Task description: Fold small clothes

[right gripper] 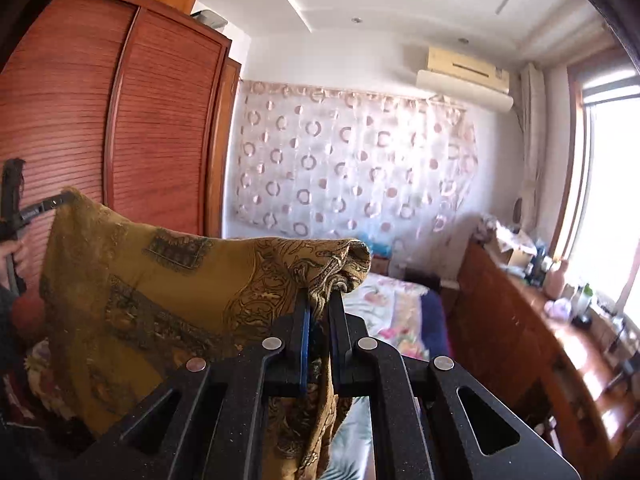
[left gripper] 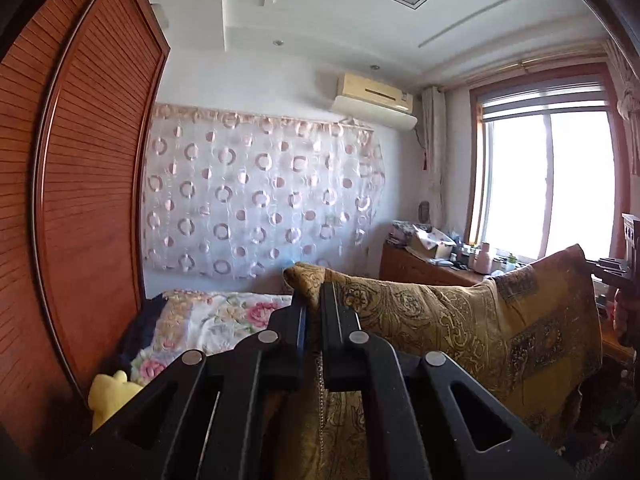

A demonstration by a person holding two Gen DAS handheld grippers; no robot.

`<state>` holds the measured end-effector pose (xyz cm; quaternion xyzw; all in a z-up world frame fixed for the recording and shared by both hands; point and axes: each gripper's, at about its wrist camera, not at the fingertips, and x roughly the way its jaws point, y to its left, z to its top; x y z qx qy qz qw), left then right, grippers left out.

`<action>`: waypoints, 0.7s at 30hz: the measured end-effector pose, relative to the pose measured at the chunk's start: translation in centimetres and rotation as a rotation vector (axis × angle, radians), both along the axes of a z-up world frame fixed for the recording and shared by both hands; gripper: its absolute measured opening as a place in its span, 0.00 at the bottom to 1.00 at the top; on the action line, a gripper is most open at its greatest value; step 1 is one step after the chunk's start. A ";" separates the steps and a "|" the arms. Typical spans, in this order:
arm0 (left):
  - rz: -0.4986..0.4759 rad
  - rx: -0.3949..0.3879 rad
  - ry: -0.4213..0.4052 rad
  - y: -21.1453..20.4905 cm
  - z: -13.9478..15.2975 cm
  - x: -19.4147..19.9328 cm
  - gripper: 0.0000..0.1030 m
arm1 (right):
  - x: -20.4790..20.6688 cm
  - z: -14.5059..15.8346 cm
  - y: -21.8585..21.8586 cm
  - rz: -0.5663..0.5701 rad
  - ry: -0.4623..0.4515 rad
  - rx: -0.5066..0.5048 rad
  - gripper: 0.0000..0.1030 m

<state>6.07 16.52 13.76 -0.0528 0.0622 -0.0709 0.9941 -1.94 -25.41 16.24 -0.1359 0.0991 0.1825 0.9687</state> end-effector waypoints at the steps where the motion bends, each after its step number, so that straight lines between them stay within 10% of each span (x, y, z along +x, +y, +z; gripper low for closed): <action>1: 0.026 0.015 0.002 0.0 -0.1 1.6 0.07 | 1.3 0.1 0.4 -0.008 0.003 -0.010 0.07; 10: 0.087 0.126 0.281 0.0 -10.4 16.5 0.08 | 17.0 -7.8 7.1 -0.139 0.222 -0.021 0.10; 16: 0.037 0.131 0.424 -0.8 -15.6 17.9 0.52 | 23.0 -13.7 10.0 -0.216 0.381 -0.012 0.44; 21: 0.010 0.132 0.461 -1.7 -17.3 15.5 0.74 | 21.6 -15.4 10.8 -0.193 0.408 -0.048 0.49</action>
